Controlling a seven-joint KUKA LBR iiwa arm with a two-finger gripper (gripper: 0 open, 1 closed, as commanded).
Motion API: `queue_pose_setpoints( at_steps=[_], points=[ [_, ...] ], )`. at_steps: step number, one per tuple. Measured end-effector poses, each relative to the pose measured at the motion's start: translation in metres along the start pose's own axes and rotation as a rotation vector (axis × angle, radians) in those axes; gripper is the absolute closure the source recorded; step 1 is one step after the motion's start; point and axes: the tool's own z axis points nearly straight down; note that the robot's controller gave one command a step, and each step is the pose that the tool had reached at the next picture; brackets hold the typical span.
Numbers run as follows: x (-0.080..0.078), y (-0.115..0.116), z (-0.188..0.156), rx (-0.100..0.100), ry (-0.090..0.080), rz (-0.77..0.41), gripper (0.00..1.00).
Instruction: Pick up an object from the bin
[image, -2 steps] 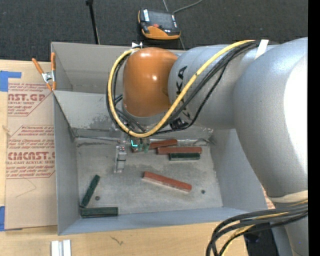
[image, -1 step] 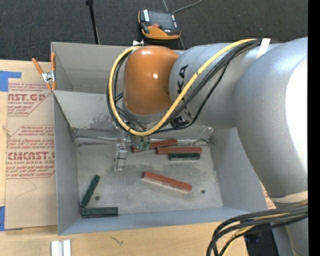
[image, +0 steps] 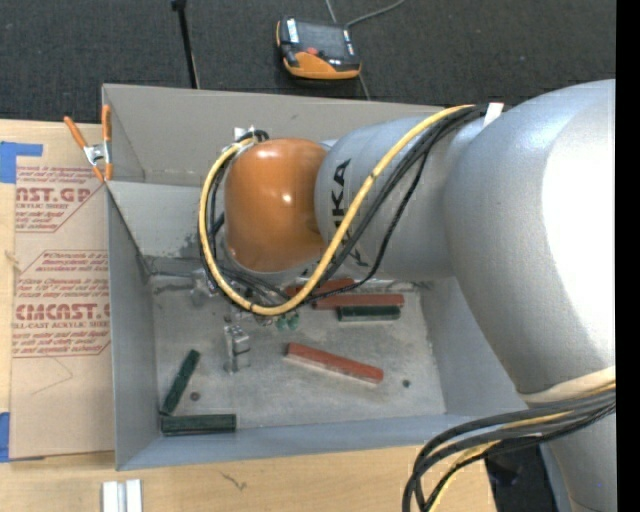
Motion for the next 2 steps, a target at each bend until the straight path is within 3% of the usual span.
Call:
queue_pose_setpoints(
  at_steps=[1, 2],
  points=[
    [0.011, 0.053, -0.021, -0.003, 0.000, -0.285, 0.00],
    [0.029, 0.061, -0.019, -0.002, 0.003, -0.570, 0.00]
  ],
)
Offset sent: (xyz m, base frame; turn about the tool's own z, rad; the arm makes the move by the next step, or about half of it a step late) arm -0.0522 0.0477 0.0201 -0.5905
